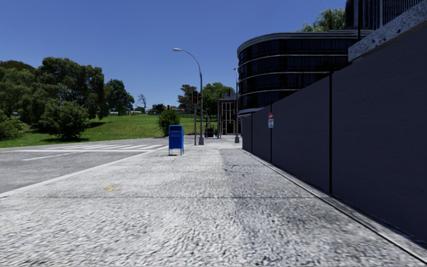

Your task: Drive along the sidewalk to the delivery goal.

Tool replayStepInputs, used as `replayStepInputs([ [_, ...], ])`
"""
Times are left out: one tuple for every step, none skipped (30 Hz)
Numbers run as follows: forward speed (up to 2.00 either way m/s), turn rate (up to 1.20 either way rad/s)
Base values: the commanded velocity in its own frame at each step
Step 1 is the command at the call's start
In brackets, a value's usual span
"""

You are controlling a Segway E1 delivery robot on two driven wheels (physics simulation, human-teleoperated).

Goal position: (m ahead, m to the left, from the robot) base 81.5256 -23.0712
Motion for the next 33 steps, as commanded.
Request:
replayStepInputs([
  [2.00, 0.00],
  [2.00, 0.00],
  [2.00, 0.00],
  [2.00, 0.00],
  [2.00, 0.00],
  [2.00, 0.00],
  [2.00, 0.00],
  [2.00, 0.00],
  [2.00, 0.00],
  [2.00, 0.00],
  [2.00, 0.00],
  [2.00, 0.00],
  [2.00, 0.00],
  [2.00, 0.00],
  [2.00, 0.00],
  [2.00, 0.00],
  [2.00, 0.00],
  [2.00, 0.00],
  [2.00, 0.00],
  [2.00, 0.00],
  [2.00, 0.00],
  [2.00, 0.00],
  [2.00, 0.00],
  [2.00, 0.00],
  [2.00, 0.00],
  [2.00, 0.00],
  [2.00, 0.00],
  [2.00, 0.00],
  [2.00, 0.00],
  [2.00, 0.00],
  [2.00, 0.00],
  [2.00, 0.00],
  [2.00, 0.00],
])
